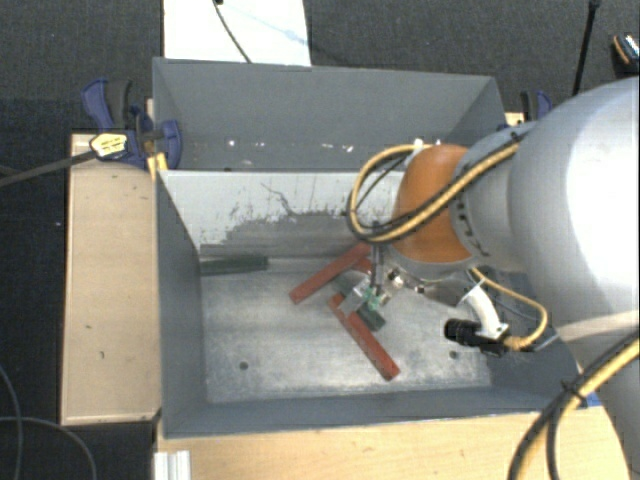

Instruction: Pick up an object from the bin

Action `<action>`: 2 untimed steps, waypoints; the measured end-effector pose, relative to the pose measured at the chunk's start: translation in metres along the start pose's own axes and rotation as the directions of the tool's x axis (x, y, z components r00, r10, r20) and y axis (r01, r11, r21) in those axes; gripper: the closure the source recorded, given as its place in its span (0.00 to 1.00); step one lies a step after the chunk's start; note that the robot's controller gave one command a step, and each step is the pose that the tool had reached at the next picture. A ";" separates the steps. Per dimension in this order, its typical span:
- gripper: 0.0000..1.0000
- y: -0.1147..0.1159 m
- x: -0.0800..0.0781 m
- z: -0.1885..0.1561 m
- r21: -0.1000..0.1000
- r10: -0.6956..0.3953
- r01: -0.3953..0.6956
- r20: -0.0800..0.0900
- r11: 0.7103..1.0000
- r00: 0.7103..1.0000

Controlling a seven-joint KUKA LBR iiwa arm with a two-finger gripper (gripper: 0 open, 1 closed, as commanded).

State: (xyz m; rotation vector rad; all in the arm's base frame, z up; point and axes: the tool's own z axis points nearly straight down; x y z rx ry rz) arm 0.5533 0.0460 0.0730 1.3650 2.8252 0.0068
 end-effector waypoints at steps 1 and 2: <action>1.00 -0.004 0.005 -0.103 -0.001 0.038 -0.038 0.003 0.999 0.999; 1.00 -0.004 -0.017 -0.158 0.000 0.049 -0.049 0.004 0.999 0.999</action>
Offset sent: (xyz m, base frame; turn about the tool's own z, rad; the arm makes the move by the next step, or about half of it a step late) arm -0.0088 0.0014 0.0976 0.0417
